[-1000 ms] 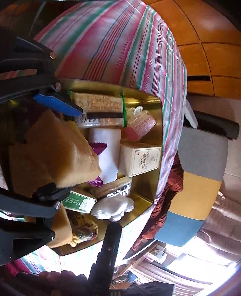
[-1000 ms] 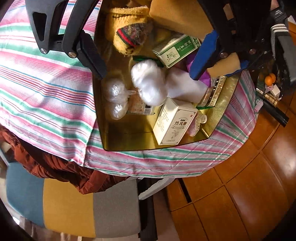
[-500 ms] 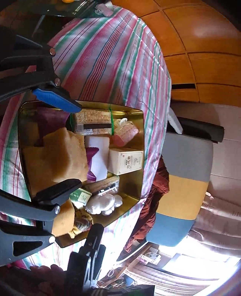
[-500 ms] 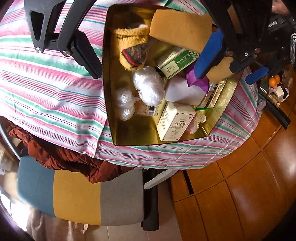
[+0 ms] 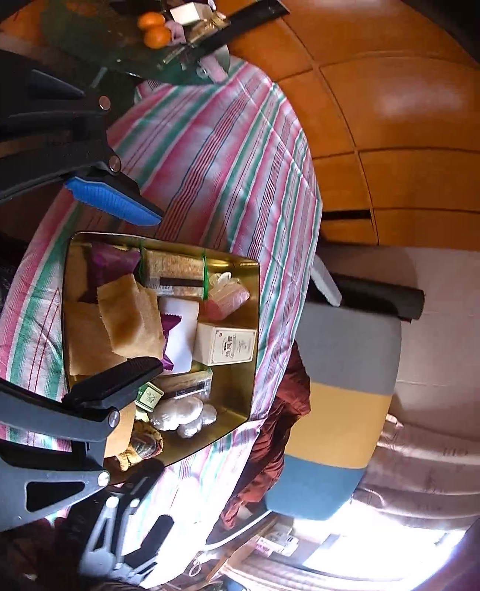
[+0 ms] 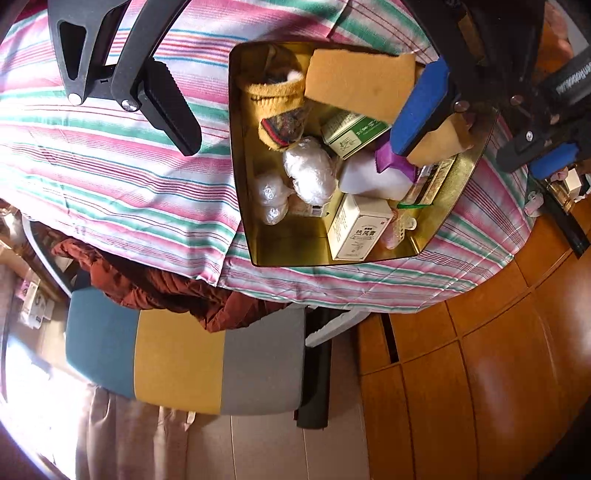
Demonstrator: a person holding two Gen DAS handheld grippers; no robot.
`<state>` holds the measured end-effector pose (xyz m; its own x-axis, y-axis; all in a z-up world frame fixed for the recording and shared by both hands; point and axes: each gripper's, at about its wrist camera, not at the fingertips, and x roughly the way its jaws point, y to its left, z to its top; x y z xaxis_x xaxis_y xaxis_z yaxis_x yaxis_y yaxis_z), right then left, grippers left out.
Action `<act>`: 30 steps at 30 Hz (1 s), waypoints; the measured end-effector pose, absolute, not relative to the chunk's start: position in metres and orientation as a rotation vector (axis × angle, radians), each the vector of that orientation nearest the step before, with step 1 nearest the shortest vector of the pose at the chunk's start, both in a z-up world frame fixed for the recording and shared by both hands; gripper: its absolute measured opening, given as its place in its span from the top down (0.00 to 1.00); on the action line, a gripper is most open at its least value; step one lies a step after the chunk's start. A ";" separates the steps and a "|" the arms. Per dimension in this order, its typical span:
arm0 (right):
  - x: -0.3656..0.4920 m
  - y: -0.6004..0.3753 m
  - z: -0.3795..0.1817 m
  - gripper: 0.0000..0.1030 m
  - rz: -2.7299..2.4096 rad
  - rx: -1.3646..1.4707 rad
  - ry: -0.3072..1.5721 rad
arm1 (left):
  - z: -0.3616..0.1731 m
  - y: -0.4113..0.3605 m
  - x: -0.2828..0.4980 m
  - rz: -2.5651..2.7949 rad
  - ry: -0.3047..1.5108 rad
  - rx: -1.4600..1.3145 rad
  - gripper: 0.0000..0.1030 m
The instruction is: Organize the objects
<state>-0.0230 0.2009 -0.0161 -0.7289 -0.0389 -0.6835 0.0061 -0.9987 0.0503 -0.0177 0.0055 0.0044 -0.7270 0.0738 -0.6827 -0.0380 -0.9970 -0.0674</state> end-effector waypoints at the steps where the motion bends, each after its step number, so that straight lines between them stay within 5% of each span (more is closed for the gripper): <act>1: -0.019 0.200 -0.016 0.00 -2.904 1.137 -0.071 | 0.007 0.005 -0.015 2.874 -0.078 -1.119 0.28; 30: -0.004 0.196 -0.034 0.00 -2.846 1.189 -0.053 | 0.005 0.003 0.002 2.979 -0.087 -0.962 0.32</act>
